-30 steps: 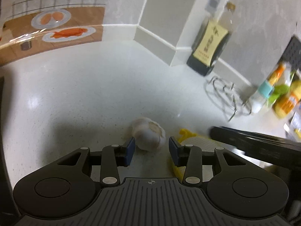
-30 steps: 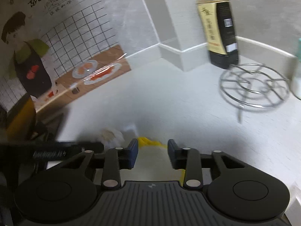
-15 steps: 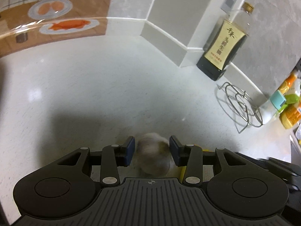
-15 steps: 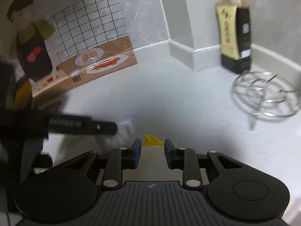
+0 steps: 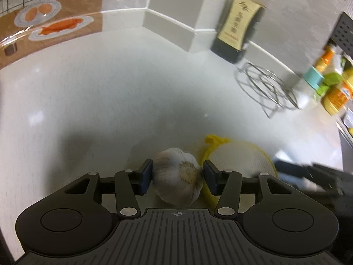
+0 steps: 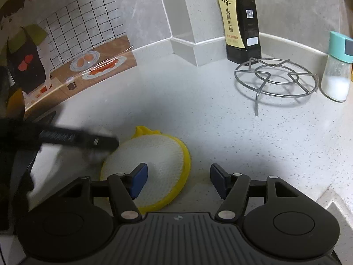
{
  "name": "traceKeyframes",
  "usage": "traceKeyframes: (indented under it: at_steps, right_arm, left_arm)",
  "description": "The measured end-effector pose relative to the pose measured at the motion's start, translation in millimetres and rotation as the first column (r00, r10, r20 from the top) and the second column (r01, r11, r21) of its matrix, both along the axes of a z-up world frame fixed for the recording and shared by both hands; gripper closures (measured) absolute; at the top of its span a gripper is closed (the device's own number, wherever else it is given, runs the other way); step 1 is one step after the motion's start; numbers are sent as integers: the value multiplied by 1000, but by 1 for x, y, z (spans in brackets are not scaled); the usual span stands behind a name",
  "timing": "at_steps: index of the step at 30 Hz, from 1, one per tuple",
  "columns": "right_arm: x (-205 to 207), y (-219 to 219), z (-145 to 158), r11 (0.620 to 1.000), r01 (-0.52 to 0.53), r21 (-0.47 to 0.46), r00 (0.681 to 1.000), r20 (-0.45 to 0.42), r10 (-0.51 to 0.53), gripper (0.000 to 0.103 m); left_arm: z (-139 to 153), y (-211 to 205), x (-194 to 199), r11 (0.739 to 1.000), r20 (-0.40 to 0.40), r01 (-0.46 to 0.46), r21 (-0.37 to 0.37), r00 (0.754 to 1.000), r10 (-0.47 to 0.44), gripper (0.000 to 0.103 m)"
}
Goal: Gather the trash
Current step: 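Close the left gripper around the white garlic bulb, then grasp the yellow-rimmed sponge edge with the right gripper while the left gripper holds the garlic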
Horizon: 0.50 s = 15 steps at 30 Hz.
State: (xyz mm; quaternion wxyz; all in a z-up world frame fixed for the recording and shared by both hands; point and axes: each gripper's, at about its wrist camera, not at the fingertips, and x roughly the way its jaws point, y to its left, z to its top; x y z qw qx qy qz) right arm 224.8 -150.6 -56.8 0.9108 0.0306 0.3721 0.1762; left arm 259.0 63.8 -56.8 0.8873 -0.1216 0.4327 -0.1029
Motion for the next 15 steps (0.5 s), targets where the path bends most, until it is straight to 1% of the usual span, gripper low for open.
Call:
traceKeyframes:
  at_steps: [5,10,13,15]
  right_arm:
    - [5,7,2,996,0,85,999,-43,4,39]
    - [12,4,3,984,44,175,993,-118,-23,39]
    - [7,6,4,986,82,148,990,-125,-63,40]
    - [0,12,5,989,87,121,990,-125,-72,40]
  left_arm:
    - [2,-5,-25,1000,14,11,23,1000,-11,48]
    - [2,1,-44,1000,11,3,3,1000,-3,48]
    - [4,2,-55,1000,7,19,6,1000,-19,48]
    - [4,2,-61,999,7,36,-3,999,-36,48]
